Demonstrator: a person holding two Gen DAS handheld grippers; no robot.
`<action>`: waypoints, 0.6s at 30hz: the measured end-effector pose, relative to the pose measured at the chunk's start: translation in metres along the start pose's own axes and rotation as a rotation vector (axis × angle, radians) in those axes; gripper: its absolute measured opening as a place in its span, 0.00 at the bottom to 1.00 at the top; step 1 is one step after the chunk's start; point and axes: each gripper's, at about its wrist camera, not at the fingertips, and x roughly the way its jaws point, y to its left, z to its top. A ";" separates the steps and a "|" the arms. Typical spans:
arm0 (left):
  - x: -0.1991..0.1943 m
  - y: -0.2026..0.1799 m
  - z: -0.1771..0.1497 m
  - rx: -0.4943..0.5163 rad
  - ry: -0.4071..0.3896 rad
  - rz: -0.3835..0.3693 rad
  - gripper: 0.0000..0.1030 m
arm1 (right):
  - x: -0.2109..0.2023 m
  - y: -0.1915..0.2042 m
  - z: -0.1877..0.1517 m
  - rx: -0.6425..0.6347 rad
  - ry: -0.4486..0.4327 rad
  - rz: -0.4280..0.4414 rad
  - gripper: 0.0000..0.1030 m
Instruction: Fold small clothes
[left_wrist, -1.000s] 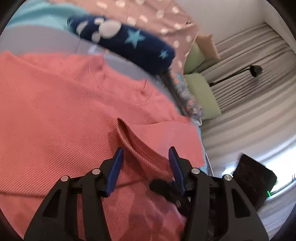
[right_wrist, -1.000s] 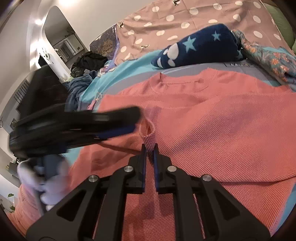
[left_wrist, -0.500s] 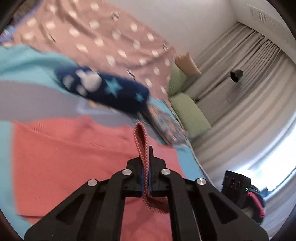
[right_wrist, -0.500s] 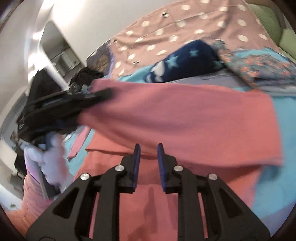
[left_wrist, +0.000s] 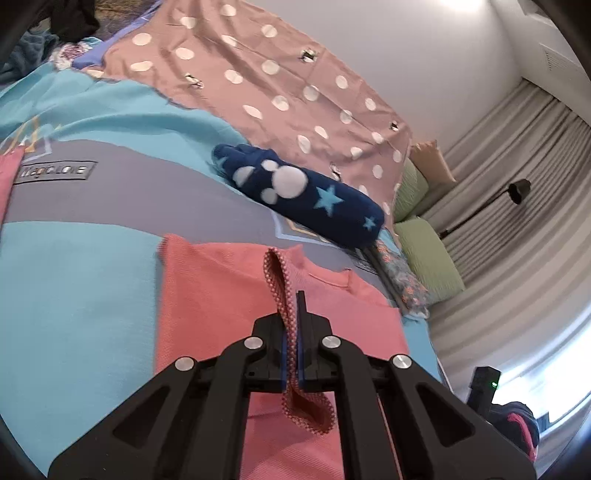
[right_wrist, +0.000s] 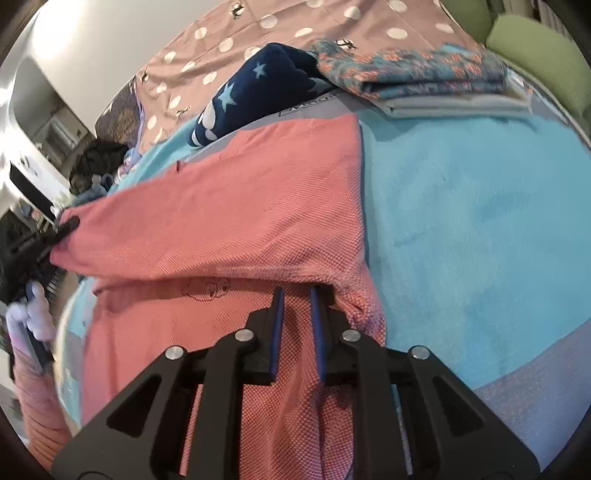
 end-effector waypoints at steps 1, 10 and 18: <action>0.003 0.005 -0.001 0.000 0.005 0.040 0.03 | 0.000 0.001 0.000 -0.005 -0.001 -0.002 0.16; -0.009 0.028 -0.021 0.023 0.010 0.193 0.33 | -0.010 -0.013 -0.002 -0.028 -0.001 -0.069 0.15; -0.009 0.019 -0.075 0.183 0.087 0.294 0.48 | -0.024 -0.031 -0.008 0.027 -0.011 -0.018 0.09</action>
